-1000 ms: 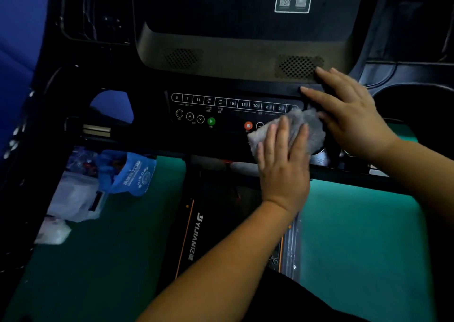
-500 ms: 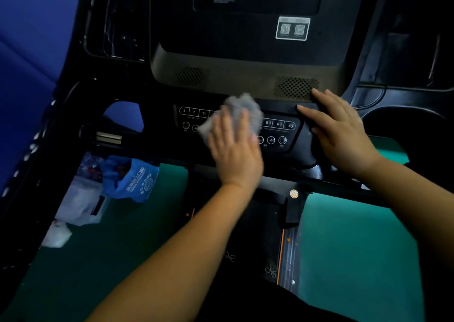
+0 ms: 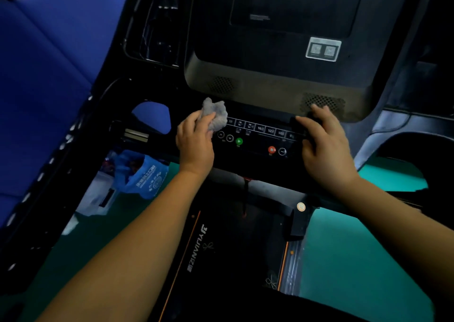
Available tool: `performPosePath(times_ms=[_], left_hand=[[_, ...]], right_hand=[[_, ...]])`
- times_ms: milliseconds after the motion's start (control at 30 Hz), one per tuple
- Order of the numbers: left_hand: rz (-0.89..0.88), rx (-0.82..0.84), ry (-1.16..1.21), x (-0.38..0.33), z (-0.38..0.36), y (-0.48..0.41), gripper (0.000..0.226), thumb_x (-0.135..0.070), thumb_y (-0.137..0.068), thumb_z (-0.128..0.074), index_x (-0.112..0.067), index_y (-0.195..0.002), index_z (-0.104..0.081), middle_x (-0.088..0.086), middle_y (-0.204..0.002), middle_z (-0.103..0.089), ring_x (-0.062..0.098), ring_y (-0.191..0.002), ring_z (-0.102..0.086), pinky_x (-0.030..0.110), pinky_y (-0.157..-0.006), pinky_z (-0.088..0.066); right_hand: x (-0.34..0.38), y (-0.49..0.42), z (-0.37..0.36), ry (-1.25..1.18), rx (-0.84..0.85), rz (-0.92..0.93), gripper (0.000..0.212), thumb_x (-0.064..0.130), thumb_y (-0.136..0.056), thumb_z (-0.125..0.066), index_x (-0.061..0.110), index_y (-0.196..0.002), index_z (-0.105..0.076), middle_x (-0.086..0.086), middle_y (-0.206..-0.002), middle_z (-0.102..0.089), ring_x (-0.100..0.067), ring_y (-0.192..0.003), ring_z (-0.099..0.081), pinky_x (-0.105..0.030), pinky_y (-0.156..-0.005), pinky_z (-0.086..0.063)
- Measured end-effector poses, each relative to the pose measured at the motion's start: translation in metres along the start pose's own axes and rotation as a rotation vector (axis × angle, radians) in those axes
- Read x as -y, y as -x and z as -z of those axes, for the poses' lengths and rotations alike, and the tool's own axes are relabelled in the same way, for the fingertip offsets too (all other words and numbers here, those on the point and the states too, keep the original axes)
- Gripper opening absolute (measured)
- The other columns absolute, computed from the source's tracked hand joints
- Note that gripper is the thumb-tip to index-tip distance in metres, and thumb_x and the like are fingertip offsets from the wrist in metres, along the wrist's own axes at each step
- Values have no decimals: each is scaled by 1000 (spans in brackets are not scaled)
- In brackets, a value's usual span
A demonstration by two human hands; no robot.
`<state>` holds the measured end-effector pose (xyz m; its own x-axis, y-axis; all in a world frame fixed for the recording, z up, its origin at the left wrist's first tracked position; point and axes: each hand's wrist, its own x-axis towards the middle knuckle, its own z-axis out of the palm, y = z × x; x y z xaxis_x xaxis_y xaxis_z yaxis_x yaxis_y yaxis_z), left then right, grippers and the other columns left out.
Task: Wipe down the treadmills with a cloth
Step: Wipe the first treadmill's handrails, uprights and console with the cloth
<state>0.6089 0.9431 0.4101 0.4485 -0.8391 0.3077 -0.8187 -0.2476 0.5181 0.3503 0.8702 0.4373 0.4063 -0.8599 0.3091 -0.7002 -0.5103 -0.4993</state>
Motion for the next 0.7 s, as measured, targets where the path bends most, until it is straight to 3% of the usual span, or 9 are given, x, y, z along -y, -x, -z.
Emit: performPosePath(times_ms=[67, 133, 200, 300, 367, 433, 533, 633, 700], left_hand=[[127, -78, 199, 13, 18, -11, 37, -6, -94, -48, -8, -130, -53, 17, -132, -45, 31, -119, -46, 38, -102, -41], [366, -245, 314, 40, 38, -15, 37, -10, -98, -42, -4, -134, -48, 20, -135, -41, 30, -120, -45, 19, -97, -34], [452, -348, 244, 70, 52, -11, 39, -15, -100, -37, -2, -136, -45, 21, -136, -41, 31, -120, -45, 20, -95, -33], [206, -66, 64, 92, 40, -1, 50, -27, -95, -29, -6, -138, -45, 18, -130, -49, 34, -117, -47, 46, -101, -39], [97, 106, -38, 94, 23, 8, 55, -31, -94, -28, -12, -144, -37, 14, -139, -45, 31, -129, -38, 48, -112, -28], [46, 139, -36, 107, 24, 2, 53, -31, -95, -30, -15, -144, -38, 9, -140, -46, 27, -132, -36, 46, -114, -23], [-69, 154, -142, 161, 48, -22, 49, -36, -97, -26, -19, -138, -47, 5, -128, -55, 26, -121, -45, 44, -106, -31], [-27, 169, -206, 208, 68, -49, 56, -45, -99, -16, -18, -130, -53, 5, -121, -58, 27, -115, -48, 45, -101, -35], [40, 149, -198, 198, 61, -49, 49, -42, -98, -22, -16, -123, -57, 5, -114, -59, 28, -111, -49, 50, -100, -36]], right_hand=[[21, -12, -12, -25, 65, 73, 52, 0, -81, -56, 13, -131, -56, -14, -149, -38, -33, -142, -28, -49, -114, -28], [43, -28, -27, -27, 113, 122, 51, 3, -84, -57, 14, -134, -53, -12, -149, -38, -32, -143, -26, -50, -115, -27], [64, -46, -43, -3, 135, 156, 51, 6, -86, -58, 14, -136, -51, -12, -150, -37, -32, -144, -25, -51, -115, -26], [88, -77, -69, 54, 141, 178, 50, 13, -89, -58, 13, -137, -48, -13, -149, -37, -33, -143, -24, -52, -116, -24], [99, -96, -85, 95, 126, 181, 46, 17, -91, -56, 11, -136, -49, -15, -148, -39, -35, -141, -28, -51, -115, -25], [105, -107, -96, 154, 79, 170, 42, 23, -92, -53, 11, -133, -52, -16, -143, -43, -36, -138, -34, -51, -112, -29], [107, -107, -105, 243, -3, 174, 39, 26, -94, -49, 11, -130, -53, -16, -140, -46, -35, -135, -37, -50, -111, -31], [108, -105, -108, 276, -29, 180, 40, 26, -94, -48, 10, -130, -53, -17, -140, -46, -35, -135, -37, -49, -112, -30], [109, -105, -109, 282, -34, 171, 40, 26, -93, -48, 10, -130, -53, -17, -140, -46, -35, -136, -36, -49, -112, -29]])
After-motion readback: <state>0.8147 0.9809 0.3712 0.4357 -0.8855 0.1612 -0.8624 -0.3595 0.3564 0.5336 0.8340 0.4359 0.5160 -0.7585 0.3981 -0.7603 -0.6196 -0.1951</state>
